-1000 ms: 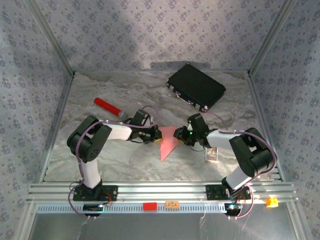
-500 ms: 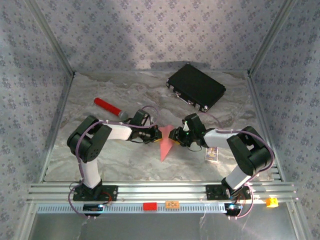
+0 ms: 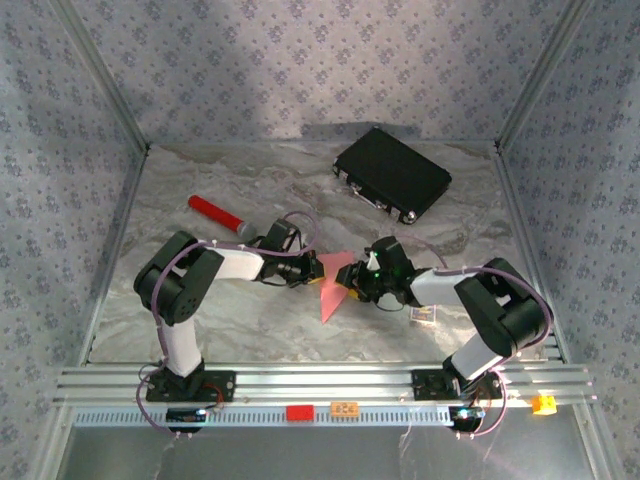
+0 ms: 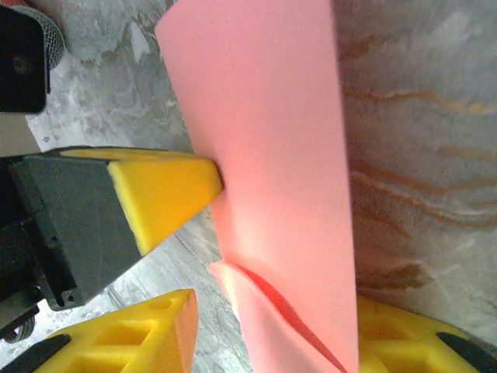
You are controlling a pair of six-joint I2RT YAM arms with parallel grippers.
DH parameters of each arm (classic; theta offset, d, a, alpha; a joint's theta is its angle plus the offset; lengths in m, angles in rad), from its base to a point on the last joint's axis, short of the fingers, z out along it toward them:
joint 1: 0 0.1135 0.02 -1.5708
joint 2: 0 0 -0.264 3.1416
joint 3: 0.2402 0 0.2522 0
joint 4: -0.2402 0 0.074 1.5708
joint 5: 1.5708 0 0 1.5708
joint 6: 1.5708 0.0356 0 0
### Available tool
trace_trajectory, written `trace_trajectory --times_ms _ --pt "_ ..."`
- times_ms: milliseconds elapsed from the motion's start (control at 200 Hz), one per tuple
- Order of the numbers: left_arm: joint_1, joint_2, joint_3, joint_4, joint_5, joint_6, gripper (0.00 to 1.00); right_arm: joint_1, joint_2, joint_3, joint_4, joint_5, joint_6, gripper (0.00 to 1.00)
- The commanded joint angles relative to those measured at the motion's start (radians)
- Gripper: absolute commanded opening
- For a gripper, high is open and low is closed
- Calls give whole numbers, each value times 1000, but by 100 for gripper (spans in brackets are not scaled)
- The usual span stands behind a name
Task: Fold a paper plane with a square sheet of paper (pick it up from the middle)
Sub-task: Fold the wing for the fifth time at the center of the table.
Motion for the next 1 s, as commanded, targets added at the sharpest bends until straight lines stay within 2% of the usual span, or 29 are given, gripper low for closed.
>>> trace_trajectory --times_ms 0,185,320,695,760,994 --pt "3 44 -13 -45 -29 4 3 6 -15 -17 64 -20 53 44" --pt "3 45 -11 -47 -26 7 3 -16 -27 12 -16 16 -23 44" --pt "4 47 -11 -47 -24 6 3 -56 14 17 50 -19 -47 41" --pt "3 49 -11 -45 -24 7 3 -101 87 50 81 -62 -115 31" --pt "4 48 -11 -44 -23 7 3 -107 99 51 84 -66 -117 28" --pt "3 12 -5 -27 -4 11 6 -106 119 36 102 -53 -88 7"
